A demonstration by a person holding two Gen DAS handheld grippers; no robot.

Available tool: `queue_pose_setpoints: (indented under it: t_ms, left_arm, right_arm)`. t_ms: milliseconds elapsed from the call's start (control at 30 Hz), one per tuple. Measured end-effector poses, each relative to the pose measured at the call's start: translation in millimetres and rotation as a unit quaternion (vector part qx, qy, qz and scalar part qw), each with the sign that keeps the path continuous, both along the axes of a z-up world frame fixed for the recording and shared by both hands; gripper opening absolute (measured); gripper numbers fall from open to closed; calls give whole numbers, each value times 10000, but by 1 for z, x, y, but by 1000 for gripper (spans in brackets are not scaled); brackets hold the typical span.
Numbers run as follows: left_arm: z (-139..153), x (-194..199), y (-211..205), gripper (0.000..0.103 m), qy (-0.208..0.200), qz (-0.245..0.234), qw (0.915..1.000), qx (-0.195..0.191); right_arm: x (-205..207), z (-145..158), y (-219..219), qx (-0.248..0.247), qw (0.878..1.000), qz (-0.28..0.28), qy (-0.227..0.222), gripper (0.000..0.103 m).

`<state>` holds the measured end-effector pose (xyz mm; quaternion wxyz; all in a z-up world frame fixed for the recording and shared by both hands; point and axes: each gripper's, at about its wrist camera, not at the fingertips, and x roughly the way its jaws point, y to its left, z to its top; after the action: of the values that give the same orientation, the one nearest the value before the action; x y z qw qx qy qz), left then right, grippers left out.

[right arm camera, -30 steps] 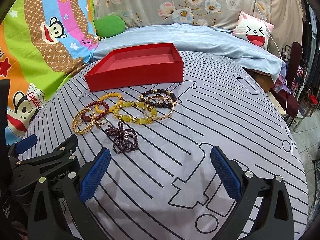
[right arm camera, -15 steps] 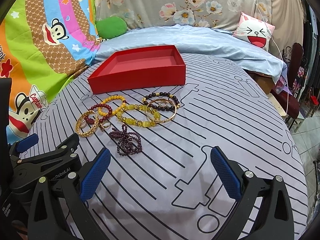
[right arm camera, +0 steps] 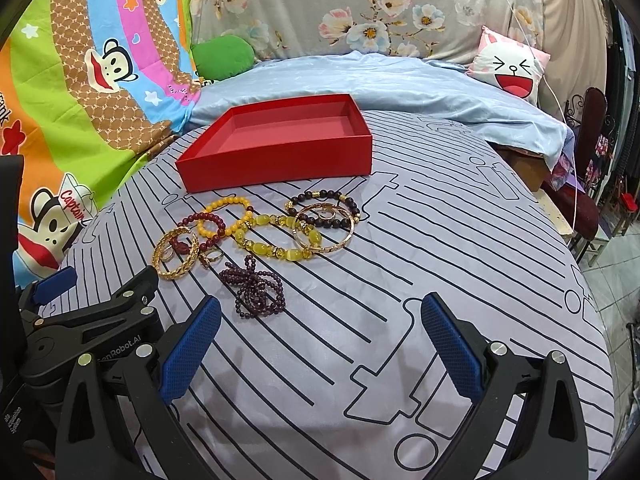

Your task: Organize jewelry

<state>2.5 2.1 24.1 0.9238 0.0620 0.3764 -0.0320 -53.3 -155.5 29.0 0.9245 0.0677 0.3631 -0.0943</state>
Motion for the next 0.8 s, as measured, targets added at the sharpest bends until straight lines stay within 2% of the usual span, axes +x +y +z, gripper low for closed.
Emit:
queue_pose_setpoints:
  t_ms: [633,800]
  left_arm:
    - [1,2,0,96,28,5,10000,-27]
    - [-4,13,12,96,243,155,9992,-267]
  right_arm:
    - [1,0,0,1,10000,5,6,97]
    - [5,1,-4,-14,10000,-23,16,97]
